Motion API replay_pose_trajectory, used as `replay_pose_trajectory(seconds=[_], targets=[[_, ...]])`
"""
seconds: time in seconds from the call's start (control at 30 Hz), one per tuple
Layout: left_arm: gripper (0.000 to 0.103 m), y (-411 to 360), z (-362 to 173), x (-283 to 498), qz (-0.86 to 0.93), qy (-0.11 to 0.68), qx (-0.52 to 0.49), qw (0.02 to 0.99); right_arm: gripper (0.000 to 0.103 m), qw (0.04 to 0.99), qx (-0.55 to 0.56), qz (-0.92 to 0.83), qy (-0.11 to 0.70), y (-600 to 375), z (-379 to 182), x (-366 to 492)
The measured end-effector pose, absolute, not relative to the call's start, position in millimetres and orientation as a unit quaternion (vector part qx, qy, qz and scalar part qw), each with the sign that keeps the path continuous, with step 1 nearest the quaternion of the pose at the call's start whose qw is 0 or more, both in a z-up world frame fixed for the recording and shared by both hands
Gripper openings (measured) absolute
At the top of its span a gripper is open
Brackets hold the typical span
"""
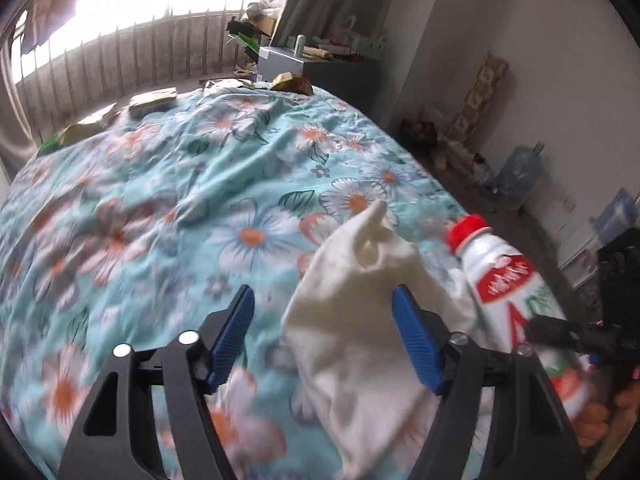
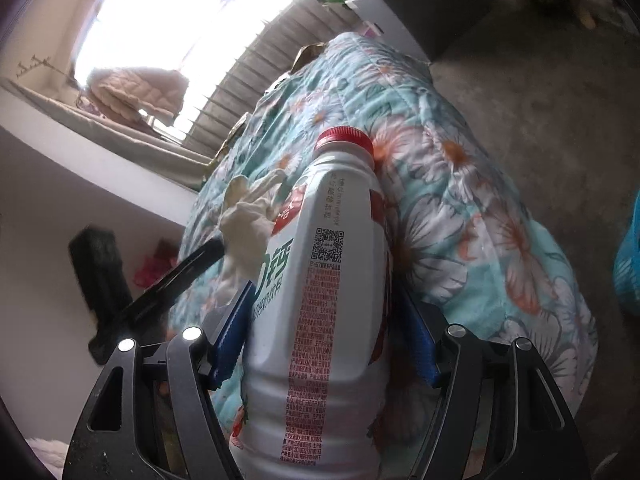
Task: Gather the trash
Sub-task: 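Grasp the white glove with the left tool while the right tool holds the bottle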
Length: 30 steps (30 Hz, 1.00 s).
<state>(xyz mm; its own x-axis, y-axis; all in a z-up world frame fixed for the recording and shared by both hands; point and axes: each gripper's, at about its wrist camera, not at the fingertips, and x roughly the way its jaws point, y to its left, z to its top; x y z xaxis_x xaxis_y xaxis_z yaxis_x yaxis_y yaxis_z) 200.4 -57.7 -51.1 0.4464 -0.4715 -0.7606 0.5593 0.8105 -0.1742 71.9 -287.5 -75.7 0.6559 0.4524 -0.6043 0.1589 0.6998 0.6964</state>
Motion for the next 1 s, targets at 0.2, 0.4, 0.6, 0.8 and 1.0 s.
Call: replay_pose_trajectory(seconds=[0.2,0.4,0.6,0.8,1.0], targets=[[0.026,-66,-64,198,-0.313,0.436,0.06,0.841,0.065,0.825,0.384,0.095,0.403,-294,-76,65],[0.008,-40,-50,177,-0.33,0.431,0.019,0.839,0.064,0.821,0.397,0.102,0.398,-297,-80,66],[0.007,1,-25,145,-0.324,0.407,-0.004,0.854,0.064,0.818,0.404,0.113,0.394,-296,-74,65],[0.007,52,-12,115,-0.262,0.392,0.003,0.882,0.064,0.82,0.399,0.146,0.383,-278,-59,70],[0.008,81,-35,111,-0.211,0.419,0.0,0.883,0.064,0.83,0.347,0.151,0.411,-243,-58,89]])
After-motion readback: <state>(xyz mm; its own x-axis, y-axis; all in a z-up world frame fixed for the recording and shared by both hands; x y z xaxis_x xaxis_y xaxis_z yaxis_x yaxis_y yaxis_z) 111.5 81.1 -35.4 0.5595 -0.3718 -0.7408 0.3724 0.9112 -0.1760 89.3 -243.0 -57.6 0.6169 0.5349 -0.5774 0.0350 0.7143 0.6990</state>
